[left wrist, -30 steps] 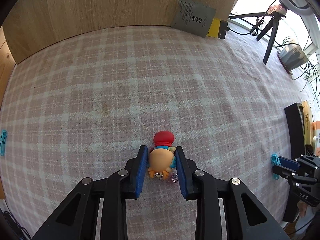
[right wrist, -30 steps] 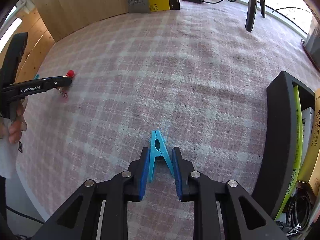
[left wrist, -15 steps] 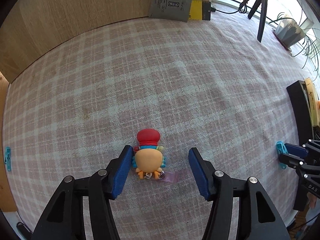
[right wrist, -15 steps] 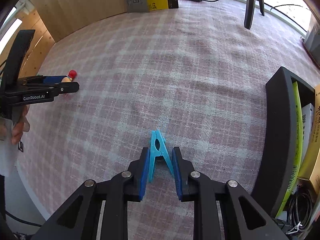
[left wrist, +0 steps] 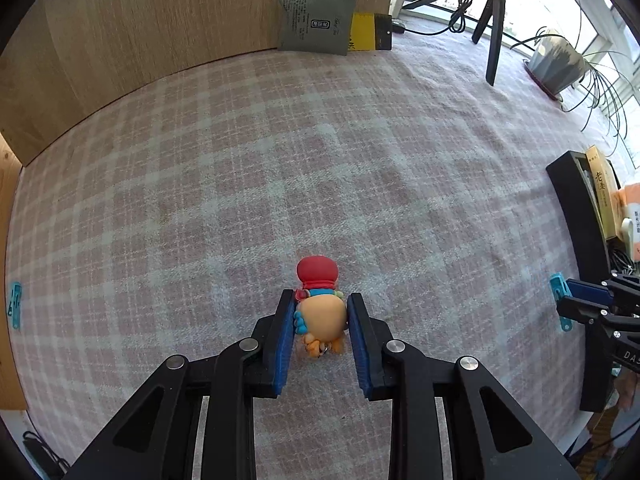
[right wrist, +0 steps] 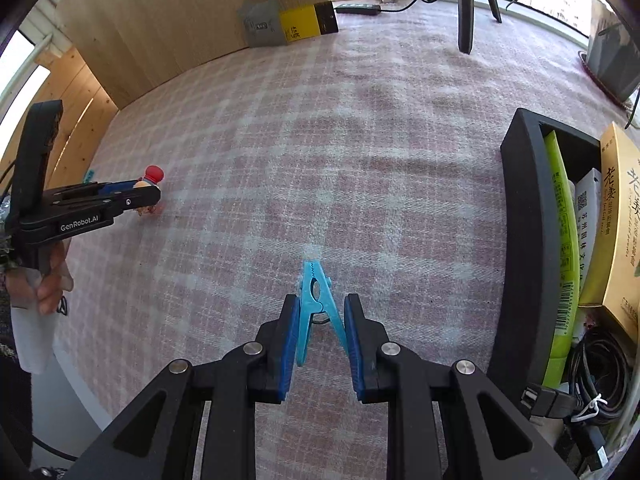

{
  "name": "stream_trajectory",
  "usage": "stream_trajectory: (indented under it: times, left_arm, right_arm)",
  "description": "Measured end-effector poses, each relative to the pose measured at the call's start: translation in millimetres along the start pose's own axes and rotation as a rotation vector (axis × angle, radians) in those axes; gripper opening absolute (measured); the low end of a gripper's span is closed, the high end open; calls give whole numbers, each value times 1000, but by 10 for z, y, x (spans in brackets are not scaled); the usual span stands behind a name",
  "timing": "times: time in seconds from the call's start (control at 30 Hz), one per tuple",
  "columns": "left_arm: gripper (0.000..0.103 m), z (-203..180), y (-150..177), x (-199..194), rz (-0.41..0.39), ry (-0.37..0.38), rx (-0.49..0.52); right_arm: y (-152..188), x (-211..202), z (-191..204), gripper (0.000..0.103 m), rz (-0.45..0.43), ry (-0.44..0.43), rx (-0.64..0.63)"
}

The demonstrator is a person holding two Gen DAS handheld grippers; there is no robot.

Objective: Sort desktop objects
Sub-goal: 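Carry the toy and clothespin into the organizer tray with both tools and release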

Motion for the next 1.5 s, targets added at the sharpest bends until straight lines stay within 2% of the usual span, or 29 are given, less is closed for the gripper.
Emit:
stream_trajectory:
  times: [0.07, 0.17, 0.27, 0.3, 0.43, 0.67, 0.9, 1.0, 1.07, 1.2, 1.33, 1.5]
  left_arm:
    - [28, -155, -42, -134, -27, 22, 23]
    - [28, -431, -69, -379, -66, 65, 70]
    - [28, -914, -170, -582, -105, 120, 131]
    - [28, -1125, -313, -582, -115, 142, 157]
    - [28, -1868, -448, -734, -138, 237, 257]
    - [28, -3059, -520, -860, -126, 367, 404]
    - [28, -3798, -440, -969, -107, 422, 502]
    - [29, -3960, -403, -1014, -108, 428, 536]
    - [38, -3993, -381, -1062, -123, 413, 543]
    - [38, -3894, -361, -1150, -150, 381, 533]
    - [38, -3630, -359, -1184, -164, 354, 495]
    - [38, -3081, -364, -1124, -166, 289, 410]
  right_arm:
    - [105, -219, -113, 20, -32, -15, 16]
    - [84, -407, -50, 20, -89, -29, 38]
    - [0, -564, 5, 20, -151, -28, 63]
    - [43, -690, -47, 20, -172, -20, 74]
    - [190, -1147, -319, 20, -249, 21, 134]
    - [524, -1832, -911, 20, -327, 130, 238]
    - [719, -2049, -1390, 20, -351, 182, 334]
    - [759, -2086, -1476, 21, -341, 181, 340]
    - [780, -2112, -1502, 26, -344, 187, 351]
    - [744, -2127, -1467, 26, -353, 185, 332]
    - [618, -2089, -1346, 27, -349, 172, 297]
    - [351, -1972, -1042, 29, -338, 142, 214]
Point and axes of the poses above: each gripper's, at about its wrist camera, not at the fingertips, and x roughly the way its jaws point, z to its left, y to its underside, the point moved 3 cm from there along x, roughly the way its jaws point, and after that the axes turned 8 degrees about -y, right-handed, at the moved point
